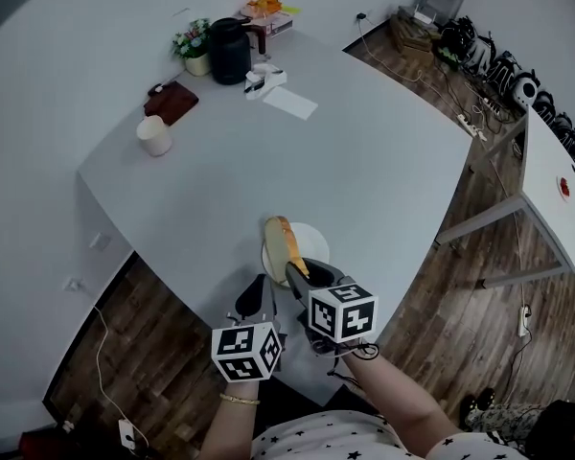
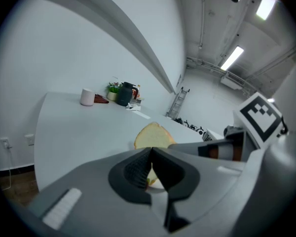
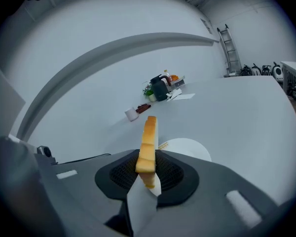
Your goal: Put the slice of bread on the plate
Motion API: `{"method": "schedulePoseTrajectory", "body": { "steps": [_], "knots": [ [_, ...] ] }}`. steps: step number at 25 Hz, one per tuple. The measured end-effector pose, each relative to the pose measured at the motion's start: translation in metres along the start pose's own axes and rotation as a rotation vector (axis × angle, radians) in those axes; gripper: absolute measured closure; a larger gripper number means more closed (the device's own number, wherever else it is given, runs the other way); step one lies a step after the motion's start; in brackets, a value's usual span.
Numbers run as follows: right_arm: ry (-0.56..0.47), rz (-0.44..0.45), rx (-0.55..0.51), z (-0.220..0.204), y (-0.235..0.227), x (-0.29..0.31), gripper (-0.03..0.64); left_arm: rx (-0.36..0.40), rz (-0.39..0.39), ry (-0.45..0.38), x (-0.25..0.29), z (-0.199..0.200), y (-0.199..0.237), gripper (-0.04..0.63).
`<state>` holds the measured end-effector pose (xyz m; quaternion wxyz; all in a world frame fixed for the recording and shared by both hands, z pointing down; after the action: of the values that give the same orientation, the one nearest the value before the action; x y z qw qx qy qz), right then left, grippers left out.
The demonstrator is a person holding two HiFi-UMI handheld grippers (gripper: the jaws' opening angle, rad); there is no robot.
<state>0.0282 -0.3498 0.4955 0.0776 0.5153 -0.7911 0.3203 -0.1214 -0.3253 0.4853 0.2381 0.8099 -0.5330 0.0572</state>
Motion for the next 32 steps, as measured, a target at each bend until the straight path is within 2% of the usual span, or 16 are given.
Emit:
{"method": "schedulePoseTrajectory", "body": {
  "steps": [5,12,16,26,29,31,32],
  "knots": [
    [0.014,-0.033,-0.021,0.003,-0.003,0.005,0.520,-0.005,-0.011,0.010,0.006,0.002,0.004,0.587],
    [0.012,-0.153,-0.179,0.003,-0.007,0.001,0.456,-0.005,-0.030,0.026,0.010,-0.002,0.000,0.586],
    [0.014,-0.196,-0.163,0.000,-0.016,-0.008,0.404,0.009,-0.049,0.035,0.010,-0.003,-0.007,0.586],
    [0.003,-0.214,-0.130,-0.013,-0.022,-0.031,0.407,0.013,-0.055,0.038,0.003,-0.010,-0.019,0.586],
    [-0.015,-0.220,-0.124,-0.014,-0.021,-0.038,0.459,0.017,-0.054,0.037,-0.001,-0.012,-0.022,0.586],
    [-0.047,-0.210,-0.106,-0.013,-0.019,-0.045,0.617,0.021,-0.053,0.034,-0.004,-0.012,-0.025,0.586],
    [-0.058,-0.192,-0.093,-0.013,-0.018,-0.048,0.617,0.022,-0.052,0.033,-0.005,-0.013,-0.027,0.586]
  ]
}}
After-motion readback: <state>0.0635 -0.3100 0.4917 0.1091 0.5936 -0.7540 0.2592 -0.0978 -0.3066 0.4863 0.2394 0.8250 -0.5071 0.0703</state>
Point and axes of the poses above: the fingertips, and each gripper's own axes: x forward along the fingers, y to its left, z out of its top, the point moved 9 cm from there along -x, backward along the fingers, and after that the axes turned 6 degrees about -y, right-handed, at the moved point
